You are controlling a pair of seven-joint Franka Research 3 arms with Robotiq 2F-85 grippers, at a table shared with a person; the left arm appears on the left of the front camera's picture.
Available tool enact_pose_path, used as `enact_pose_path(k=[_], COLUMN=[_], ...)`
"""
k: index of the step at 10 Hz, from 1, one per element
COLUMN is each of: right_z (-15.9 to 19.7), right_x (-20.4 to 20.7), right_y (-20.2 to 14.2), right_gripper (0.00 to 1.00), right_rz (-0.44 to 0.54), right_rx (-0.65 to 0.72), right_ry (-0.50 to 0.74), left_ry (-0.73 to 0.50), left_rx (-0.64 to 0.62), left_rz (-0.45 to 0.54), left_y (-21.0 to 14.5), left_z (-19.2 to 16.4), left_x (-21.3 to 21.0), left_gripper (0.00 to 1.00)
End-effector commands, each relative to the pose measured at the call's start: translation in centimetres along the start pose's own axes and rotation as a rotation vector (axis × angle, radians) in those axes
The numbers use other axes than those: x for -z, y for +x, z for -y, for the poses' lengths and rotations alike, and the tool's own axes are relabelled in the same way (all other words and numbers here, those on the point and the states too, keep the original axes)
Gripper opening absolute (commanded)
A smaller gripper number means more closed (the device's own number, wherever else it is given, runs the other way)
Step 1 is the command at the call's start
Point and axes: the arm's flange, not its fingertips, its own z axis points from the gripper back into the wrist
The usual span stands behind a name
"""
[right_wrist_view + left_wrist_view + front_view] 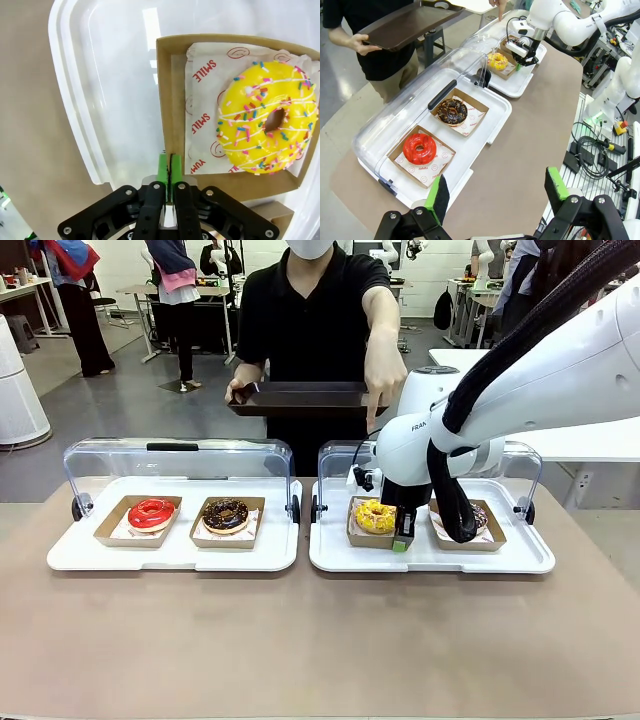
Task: Provide the desired donut to the person.
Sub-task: Pick up and lift the Paper togo box containing the Donut pointed at by the person.
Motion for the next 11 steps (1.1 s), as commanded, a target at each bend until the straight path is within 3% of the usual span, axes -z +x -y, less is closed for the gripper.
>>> enact_pose_path(k=[1, 5, 8, 11], right_z=[0.8, -1.6, -6.8, -12.4], right_x=[0.4, -1.2, -7.3, -14.2], right_y=[0.1, 0.3, -0.2, -2.0], right_gripper=[0.00, 0.00, 0.00, 0.00], right_rz=[-0.011, -0.069, -0.087, 0.019], right_rx=[-0.029, -0.115, -0.063, -0.113], right_ry=[-0.014, -0.012, 0.055, 0.053], left_ry=[-0.003, -0.003, -0.003, -0.003], left_rx=[0.008, 0.008, 0.008, 0.008], left_rz=[-0.006, -0.006, -0.006, -0.006], left_y=[-0.1, -0.1, -0.1, -0.1], left_z=[0.1, 0.1, 0.1, 0.1], left_x=[-0.1, -0.1, -0.1, -0.1], left_gripper=[1.00, 1.00, 1.00, 1.00])
